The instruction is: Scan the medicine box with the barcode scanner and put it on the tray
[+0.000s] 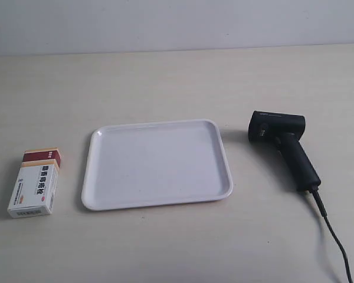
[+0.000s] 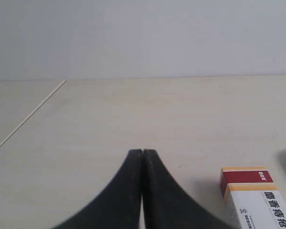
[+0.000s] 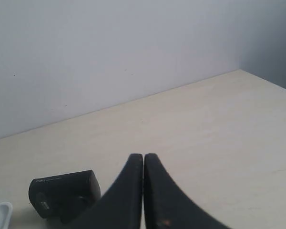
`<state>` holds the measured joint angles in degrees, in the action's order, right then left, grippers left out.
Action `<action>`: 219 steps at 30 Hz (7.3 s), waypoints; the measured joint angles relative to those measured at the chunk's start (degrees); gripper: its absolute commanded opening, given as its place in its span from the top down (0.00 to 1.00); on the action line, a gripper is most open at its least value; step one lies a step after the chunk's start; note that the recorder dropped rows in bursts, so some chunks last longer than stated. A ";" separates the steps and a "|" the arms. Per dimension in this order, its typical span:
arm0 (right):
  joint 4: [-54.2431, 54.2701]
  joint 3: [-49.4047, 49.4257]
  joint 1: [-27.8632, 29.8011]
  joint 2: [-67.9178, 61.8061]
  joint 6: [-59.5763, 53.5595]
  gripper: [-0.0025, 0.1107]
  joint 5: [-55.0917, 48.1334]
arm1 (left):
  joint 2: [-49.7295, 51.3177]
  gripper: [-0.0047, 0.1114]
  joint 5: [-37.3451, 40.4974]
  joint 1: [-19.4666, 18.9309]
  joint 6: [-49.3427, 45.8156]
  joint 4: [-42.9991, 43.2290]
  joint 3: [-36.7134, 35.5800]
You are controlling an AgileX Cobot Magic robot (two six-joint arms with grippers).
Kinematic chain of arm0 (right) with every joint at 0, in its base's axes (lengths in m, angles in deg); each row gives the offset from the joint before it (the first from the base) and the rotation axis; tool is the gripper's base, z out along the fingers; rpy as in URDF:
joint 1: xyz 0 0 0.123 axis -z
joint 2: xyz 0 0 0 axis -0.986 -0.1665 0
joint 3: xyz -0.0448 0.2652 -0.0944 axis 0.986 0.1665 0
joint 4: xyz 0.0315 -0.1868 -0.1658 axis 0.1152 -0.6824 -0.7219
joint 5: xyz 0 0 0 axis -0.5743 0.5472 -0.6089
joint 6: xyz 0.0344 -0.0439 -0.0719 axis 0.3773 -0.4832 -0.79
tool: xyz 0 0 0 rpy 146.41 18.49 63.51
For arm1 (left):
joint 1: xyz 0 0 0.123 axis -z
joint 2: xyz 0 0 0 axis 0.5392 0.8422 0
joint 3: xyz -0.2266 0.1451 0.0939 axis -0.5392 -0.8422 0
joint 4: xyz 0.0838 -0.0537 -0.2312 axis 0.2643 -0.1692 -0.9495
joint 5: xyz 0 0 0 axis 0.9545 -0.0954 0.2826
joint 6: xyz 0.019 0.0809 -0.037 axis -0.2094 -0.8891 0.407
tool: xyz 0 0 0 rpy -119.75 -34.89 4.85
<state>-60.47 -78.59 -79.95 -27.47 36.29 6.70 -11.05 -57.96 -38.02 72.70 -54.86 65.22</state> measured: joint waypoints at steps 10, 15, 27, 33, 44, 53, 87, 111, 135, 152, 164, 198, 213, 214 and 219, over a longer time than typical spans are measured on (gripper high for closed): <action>0.00 0.00 0.00 0.00 0.00 0.97 0.00 | 0.00 0.94 0.00 0.00 0.00 0.00 0.00; 0.00 0.00 -1.90 0.00 0.00 0.97 0.00 | 0.00 0.94 0.00 0.00 0.00 0.00 0.00; 0.37 0.00 -2.41 0.00 0.00 0.97 0.00 | 0.00 0.94 -1.97 0.00 0.00 0.00 0.00; 0.37 0.00 -2.41 0.00 0.00 0.97 2.88 | 0.00 0.94 -7.40 0.00 0.12 0.00 0.00; 11.41 0.00 -2.41 0.00 0.35 0.97 7.66 | -0.02 0.96 -20.03 0.00 27.65 -0.85 0.25; 12.87 -6.71 -2.41 -2.18 -0.64 0.98 6.10 | 6.76 0.96 -17.08 0.00 33.84 6.96 13.40; 30.47 -8.97 -2.41 -39.77 -23.59 0.98 6.25 | 91.53 0.06 -4.92 23.22 22.89 7.57 35.58; 30.47 -8.97 -2.41 -39.77 -23.64 0.98 6.25 | 102.48 0.96 -6.10 23.30 22.05 9.18 40.40; 26.08 -34.16 -19.59 -90.14 -27.98 0.29 7.58 | 93.65 0.96 14.79 23.29 -31.20 -42.95 60.42; 24.48 -41.72 -19.59 -106.36 -30.65 0.59 11.77 | 95.60 0.96 13.02 23.29 -31.51 -43.33 60.42; 22.66 -41.72 -21.12 -94.87 -30.88 0.98 1.06 | 102.64 0.96 8.86 24.58 -31.51 -43.84 60.56; -20.46 -43.69 -37.70 -95.60 9.20 0.98 -3.59 | 107.37 0.96 13.43 25.74 -24.13 -37.47 64.42; -37.53 -45.78 -44.46 -93.00 27.72 0.98 -15.81 | 107.37 0.96 12.54 25.74 -18.79 -32.81 65.26; -39.95 -45.78 -45.17 -93.00 30.02 0.98 -16.81 | 107.37 0.96 12.54 25.74 -17.54 -31.90 65.26; -43.18 -46.30 -49.07 -93.00 34.46 0.98 -17.26 | 107.37 0.96 12.89 27.61 -12.58 -29.16 65.26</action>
<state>-103.65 -124.89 -129.01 -120.47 70.76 -10.56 96.31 -45.08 -10.41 60.12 -84.02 130.48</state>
